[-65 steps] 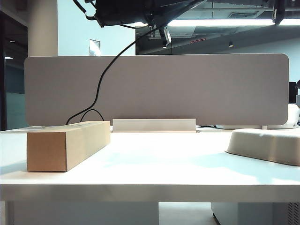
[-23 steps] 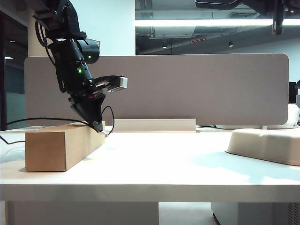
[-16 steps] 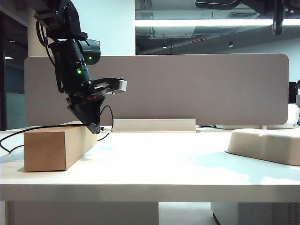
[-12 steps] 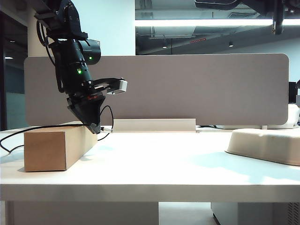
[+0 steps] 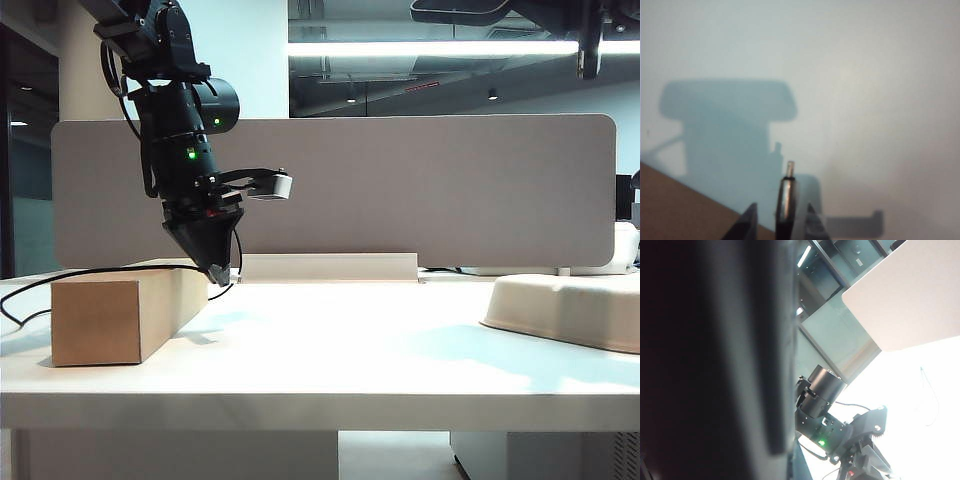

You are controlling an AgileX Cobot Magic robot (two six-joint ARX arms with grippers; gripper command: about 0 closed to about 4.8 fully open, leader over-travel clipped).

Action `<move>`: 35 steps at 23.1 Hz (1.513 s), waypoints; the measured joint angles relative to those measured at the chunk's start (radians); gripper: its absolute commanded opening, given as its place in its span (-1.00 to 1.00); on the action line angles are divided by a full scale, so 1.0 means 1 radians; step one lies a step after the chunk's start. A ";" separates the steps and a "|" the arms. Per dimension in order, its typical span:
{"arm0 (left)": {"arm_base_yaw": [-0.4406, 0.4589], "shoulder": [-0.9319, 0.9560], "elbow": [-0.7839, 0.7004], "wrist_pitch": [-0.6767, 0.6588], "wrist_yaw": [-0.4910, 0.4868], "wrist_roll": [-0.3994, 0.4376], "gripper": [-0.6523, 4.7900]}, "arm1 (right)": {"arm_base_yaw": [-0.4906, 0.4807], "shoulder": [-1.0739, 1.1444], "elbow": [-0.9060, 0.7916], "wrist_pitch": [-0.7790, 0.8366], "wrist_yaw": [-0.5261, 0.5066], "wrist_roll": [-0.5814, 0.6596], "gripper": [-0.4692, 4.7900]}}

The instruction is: Pick up the charging cable and the phone, plug the charging cable into the charging port on the phone, and finally place them back on the table.

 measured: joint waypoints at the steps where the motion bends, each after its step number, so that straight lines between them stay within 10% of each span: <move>1: 0.000 0.000 0.000 0.000 -0.001 0.000 -0.32 | 0.000 0.000 0.000 0.000 -0.001 0.000 -0.83; 35: -0.007 0.000 0.002 0.003 0.107 -0.111 -0.78 | 0.000 0.000 0.000 0.000 -0.001 0.000 -0.83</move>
